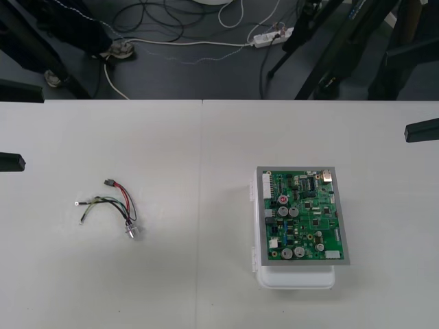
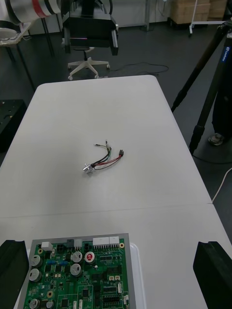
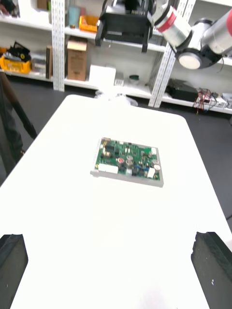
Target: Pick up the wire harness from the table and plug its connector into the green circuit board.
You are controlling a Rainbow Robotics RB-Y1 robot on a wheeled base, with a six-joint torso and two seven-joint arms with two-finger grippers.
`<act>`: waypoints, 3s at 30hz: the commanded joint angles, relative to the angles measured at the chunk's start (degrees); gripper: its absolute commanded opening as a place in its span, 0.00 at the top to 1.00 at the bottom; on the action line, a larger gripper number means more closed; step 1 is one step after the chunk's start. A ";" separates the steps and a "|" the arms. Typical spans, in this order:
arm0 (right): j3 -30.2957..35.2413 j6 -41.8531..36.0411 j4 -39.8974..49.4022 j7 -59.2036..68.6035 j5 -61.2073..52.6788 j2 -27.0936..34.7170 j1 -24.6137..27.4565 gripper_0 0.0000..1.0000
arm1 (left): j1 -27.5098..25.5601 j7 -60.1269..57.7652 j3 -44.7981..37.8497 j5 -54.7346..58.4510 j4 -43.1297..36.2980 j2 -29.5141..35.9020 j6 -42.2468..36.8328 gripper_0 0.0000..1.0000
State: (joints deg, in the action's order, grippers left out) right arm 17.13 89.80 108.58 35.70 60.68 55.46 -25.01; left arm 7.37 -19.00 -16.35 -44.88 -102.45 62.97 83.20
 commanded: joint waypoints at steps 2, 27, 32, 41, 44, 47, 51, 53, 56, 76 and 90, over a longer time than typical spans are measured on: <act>-0.35 0.20 0.58 1.65 0.05 2.28 -1.44 0.00 | -5.26 1.51 -0.62 1.03 -1.88 8.83 -2.87 0.00; 1.67 0.20 -5.83 -12.15 -13.66 -1.32 12.53 0.00 | -26.44 -34.26 -0.97 -18.22 -28.33 25.36 -31.61 0.00; 3.08 0.20 -5.83 -17.60 -18.40 -1.76 17.72 0.00 | -26.53 -47.18 -0.97 -23.76 -32.11 26.32 -32.14 0.00; 8.79 -2.35 -2.58 -22.78 -20.60 -6.24 25.81 0.00 | -26.44 -63.79 0.35 -31.32 -34.66 27.55 -29.76 0.00; 10.82 -3.23 -0.65 -23.05 -20.95 -7.83 28.44 0.00 | -26.44 -63.88 1.85 -32.29 -34.13 27.82 -29.76 0.00; 11.96 -4.46 1.11 -23.40 -21.04 -8.79 29.50 0.00 | -26.53 -63.88 2.46 -32.81 -33.43 27.82 -29.76 0.00; 11.96 -4.55 2.78 -23.40 -21.57 -8.79 29.67 0.00 | -26.44 -63.88 3.60 -32.64 -31.94 27.82 -29.76 0.00; 11.61 -4.55 3.75 -23.40 -21.65 -8.79 29.15 0.00 | -26.44 -63.79 4.22 -32.64 -30.71 27.82 -29.76 0.00; 9.76 -4.02 4.28 -23.40 -21.65 -8.70 27.56 0.00 | -26.35 -63.79 4.57 -32.55 -29.39 27.64 -28.80 0.00; 6.33 0.20 1.81 -23.40 -20.51 -8.70 23.17 0.00 | -12.90 -63.88 4.66 -43.18 -24.20 8.04 0.38 0.00; 5.98 0.20 1.81 -23.05 -18.49 -8.70 22.73 0.00 | -6.75 -63.97 4.66 -58.65 -24.11 -9.36 6.80 0.00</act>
State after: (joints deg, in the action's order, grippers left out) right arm 23.90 89.57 110.41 14.46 41.51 47.17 -0.95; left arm -1.44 -86.61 -12.01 -100.86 -126.74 57.14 87.48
